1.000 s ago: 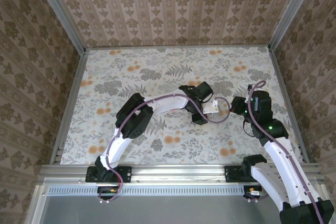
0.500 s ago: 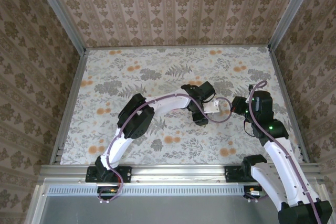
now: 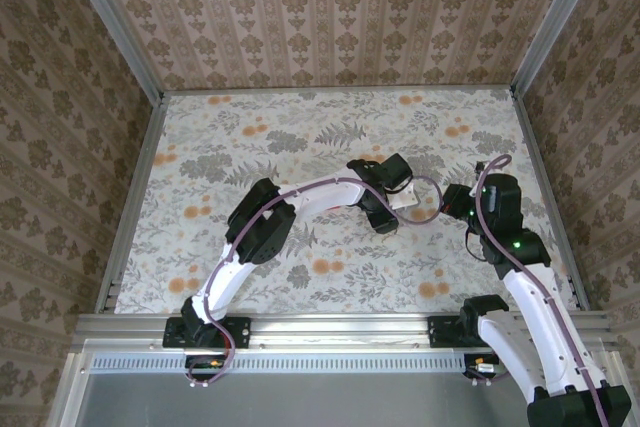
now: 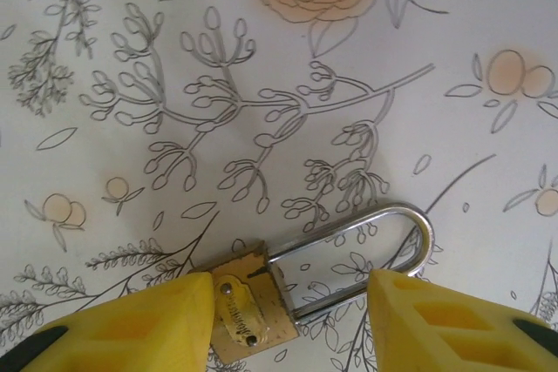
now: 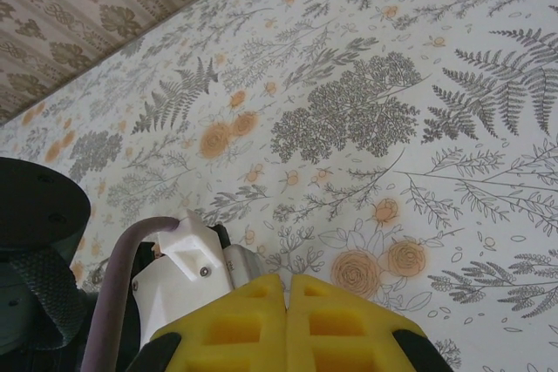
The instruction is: Unlock with the key
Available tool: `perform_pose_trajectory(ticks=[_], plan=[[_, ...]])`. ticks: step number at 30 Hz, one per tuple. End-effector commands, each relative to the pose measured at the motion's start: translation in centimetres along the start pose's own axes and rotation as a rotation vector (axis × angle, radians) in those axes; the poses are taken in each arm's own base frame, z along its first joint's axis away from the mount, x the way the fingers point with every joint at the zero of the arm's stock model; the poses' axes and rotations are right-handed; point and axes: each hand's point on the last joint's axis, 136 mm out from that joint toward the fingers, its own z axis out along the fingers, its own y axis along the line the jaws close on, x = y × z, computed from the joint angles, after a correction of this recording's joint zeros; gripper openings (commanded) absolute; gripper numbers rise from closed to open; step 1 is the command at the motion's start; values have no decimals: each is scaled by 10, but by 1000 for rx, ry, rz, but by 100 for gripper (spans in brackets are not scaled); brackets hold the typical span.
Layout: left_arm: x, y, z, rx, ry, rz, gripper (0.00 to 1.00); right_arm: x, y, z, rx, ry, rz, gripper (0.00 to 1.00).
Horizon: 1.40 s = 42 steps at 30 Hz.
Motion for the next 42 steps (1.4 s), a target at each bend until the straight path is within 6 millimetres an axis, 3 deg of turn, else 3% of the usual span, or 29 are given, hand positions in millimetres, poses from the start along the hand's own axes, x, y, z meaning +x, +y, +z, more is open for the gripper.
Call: perform_pose_trajectory(ticks=[1,7,11,14,20,24,35,42], plan=[[-22,8,-28,-37,-77,-61,50,-4,-1,-8,0,-20,-12,0],[-51,4,-54,5,-198,-100,52,-8,-5,-14,22,-42,-11,0],[-66,5,-47,32,-240,-175,52,-10,-6,-17,28,-51,-9,0],[-69,20,-32,-38,-218,-256,51,-10,-7,-18,28,-51,-9,0],[-58,55,-16,-271,-141,-353,52,-9,-7,-20,26,-51,-9,0],[-49,62,-8,-318,-103,-406,55,-10,-7,-21,27,-57,-7,0],[-22,43,0,-351,-22,-419,56,-10,-8,-22,26,-61,-6,0],[11,37,-2,-378,23,-429,56,-12,-5,-25,9,-69,-2,0]])
